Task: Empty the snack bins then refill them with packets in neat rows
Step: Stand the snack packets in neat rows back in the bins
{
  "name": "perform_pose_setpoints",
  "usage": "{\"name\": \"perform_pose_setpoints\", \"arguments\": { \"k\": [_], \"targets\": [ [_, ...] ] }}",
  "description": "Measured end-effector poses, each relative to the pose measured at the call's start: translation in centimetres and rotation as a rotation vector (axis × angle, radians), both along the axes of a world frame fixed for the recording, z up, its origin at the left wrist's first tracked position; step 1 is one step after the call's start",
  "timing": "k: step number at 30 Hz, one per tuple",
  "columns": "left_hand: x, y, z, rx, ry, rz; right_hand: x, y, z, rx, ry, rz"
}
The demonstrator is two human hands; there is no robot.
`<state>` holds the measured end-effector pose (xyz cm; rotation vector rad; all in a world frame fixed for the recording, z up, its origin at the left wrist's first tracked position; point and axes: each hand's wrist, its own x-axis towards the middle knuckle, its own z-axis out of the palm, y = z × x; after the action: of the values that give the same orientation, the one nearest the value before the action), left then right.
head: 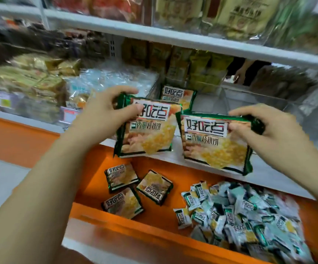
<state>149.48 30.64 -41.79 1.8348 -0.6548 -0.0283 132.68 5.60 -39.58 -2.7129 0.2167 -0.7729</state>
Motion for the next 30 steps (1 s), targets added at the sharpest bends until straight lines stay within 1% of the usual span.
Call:
{"name": "perform_pose_setpoints", "arguments": {
  "k": [3,5,7,9,13,15,18,20,23,26,27,28,29,30],
  "targets": [
    [0.6,-0.7,1.1,-0.21,-0.082,0.126,1.4,0.0,1.1,-0.007,-0.192,-0.038],
    [0.4,-1.4,0.5,-0.265,-0.158,0.219,2.9,0.0,1.0,-0.04,-0.246,-0.058],
    [0.5,-2.0,-0.6,-0.289,-0.209,0.26,5.2,-0.2,0.1,-0.068,-0.217,-0.084],
    [1.0,-2.3,-1.5,-0.339,-0.17,0.262,8.1,-0.9,-1.4,-0.048,-0.142,-0.112],
    [2.1,-2.3,-1.7,-0.483,-0.03,0.22,14.4,-2.9,-4.7,0.078,0.003,-0.188],
    [2.5,-2.2,-1.4,-0.532,-0.017,0.203,17.4,-3.9,-5.8,0.135,0.044,-0.199],
    [3.2,-2.4,-1.2,-0.594,0.011,0.168,21.4,-4.9,-6.5,0.24,0.053,-0.171],
    [3.4,-2.6,-1.4,-0.626,0.028,0.148,23.3,-5.1,-6.7,0.289,0.085,-0.206],
    [3.6,-3.0,-1.7,-0.617,0.032,0.114,24.6,-5.9,-7.6,0.3,0.179,-0.284],
    [3.8,-2.9,-1.7,-0.61,0.026,0.085,24.1,-6.6,-7.4,0.216,0.314,-0.224],
    [3.8,-2.9,-1.7,-0.612,0.026,0.078,23.6,-6.6,-7.0,0.178,0.313,-0.196],
    [3.7,-2.9,-1.7,-0.617,0.03,0.07,23.0,-6.4,-6.4,0.15,0.263,-0.166],
    [3.5,-2.9,-1.8,-0.622,0.031,0.061,22.2,-5.9,-5.6,0.152,0.174,-0.141],
    [3.3,-2.9,-1.8,-0.62,0.025,0.053,21.4,-5.2,-4.6,0.202,0.07,-0.099]
  ]
}}
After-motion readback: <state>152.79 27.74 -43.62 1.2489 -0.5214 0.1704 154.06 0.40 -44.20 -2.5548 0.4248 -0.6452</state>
